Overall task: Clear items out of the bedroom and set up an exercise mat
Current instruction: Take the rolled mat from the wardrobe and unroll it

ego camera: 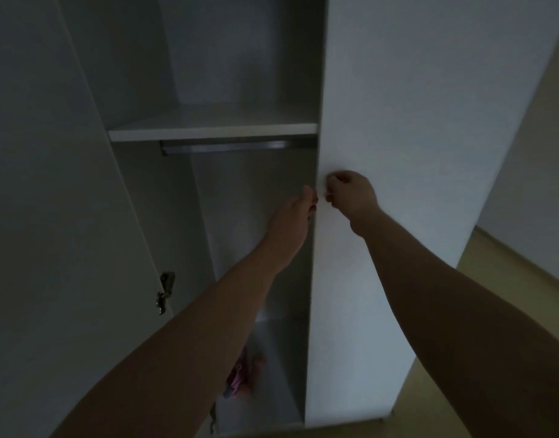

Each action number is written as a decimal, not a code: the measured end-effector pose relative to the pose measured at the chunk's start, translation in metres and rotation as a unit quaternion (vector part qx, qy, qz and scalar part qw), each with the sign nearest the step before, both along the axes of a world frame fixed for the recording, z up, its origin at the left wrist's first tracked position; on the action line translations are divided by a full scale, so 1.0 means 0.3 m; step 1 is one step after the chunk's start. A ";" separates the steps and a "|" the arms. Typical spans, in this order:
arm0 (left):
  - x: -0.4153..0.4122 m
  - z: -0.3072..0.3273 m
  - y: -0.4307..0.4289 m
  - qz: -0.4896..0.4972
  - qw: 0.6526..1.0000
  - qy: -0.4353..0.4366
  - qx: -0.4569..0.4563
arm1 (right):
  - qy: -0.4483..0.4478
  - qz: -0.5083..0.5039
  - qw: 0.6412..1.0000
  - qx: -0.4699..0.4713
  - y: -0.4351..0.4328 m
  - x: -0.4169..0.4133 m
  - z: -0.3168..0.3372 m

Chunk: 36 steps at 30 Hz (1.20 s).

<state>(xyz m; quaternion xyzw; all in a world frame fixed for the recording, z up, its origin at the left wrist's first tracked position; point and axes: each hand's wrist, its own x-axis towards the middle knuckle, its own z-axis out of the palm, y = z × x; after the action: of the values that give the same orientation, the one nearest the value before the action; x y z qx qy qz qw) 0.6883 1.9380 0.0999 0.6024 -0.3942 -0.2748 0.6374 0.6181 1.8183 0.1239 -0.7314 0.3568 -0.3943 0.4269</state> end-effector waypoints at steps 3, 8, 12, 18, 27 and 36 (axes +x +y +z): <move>-0.011 0.008 0.006 0.007 1.000 -0.006 0.002 | 0.005 0.002 1.000 -0.014 0.035 -0.034 -0.006; -0.019 -0.020 -0.037 0.004 1.000 -0.008 0.004 | -0.019 -0.012 0.999 -0.040 0.101 -0.128 -0.037; -0.102 0.000 -0.027 -0.038 0.999 -0.030 0.022 | -0.043 -0.030 0.997 -0.054 0.158 -0.219 -0.060; -0.213 0.029 0.018 -0.066 0.997 0.031 0.022 | -0.077 -0.101 0.991 -0.048 0.235 -0.352 -0.063; -0.482 0.064 0.037 -0.211 0.977 -0.018 0.021 | -0.137 -0.202 0.970 -0.002 0.255 -0.689 -0.078; -0.721 0.039 -0.073 -0.355 0.933 -0.062 -0.008 | -0.152 -0.358 0.921 0.024 0.217 -0.950 -0.101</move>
<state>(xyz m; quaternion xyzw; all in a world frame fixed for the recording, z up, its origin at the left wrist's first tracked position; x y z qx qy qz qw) 0.4720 1.9162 0.1115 0.4335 -0.6236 -0.4421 0.4773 0.3330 1.8832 0.0937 -0.4755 0.5347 -0.6186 0.3245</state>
